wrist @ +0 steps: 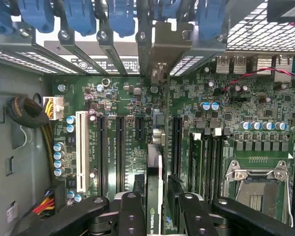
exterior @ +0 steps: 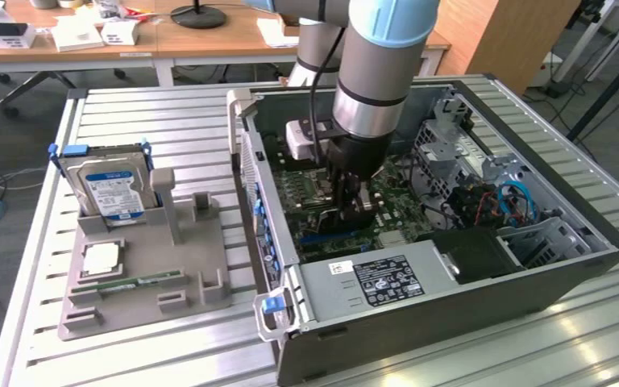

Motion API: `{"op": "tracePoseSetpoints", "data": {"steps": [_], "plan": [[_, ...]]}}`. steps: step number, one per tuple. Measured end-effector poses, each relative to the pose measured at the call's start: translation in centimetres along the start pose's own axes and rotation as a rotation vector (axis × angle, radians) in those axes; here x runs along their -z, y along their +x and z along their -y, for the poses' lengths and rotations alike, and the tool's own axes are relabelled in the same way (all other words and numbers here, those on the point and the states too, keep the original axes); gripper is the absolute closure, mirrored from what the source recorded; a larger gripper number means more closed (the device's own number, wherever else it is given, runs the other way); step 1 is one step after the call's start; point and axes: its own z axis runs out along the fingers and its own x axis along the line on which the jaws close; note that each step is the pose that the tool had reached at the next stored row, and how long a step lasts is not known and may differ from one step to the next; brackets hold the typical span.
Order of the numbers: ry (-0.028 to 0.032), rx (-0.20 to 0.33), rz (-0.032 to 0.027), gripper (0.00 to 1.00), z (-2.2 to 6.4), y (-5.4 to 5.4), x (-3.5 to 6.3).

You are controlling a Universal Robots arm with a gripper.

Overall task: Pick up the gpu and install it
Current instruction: 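Insert the gpu into the slot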

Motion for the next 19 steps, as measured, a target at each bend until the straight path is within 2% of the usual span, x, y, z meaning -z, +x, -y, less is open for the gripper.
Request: {"op": "tracePoseSetpoints", "data": {"steps": [4,19], "plan": [[0.0001,0.000,0.0001,0.67,0.01,0.0,0.53],[0.0000,0.000,0.0000,0.67,0.24,-0.1,3.79]]}}
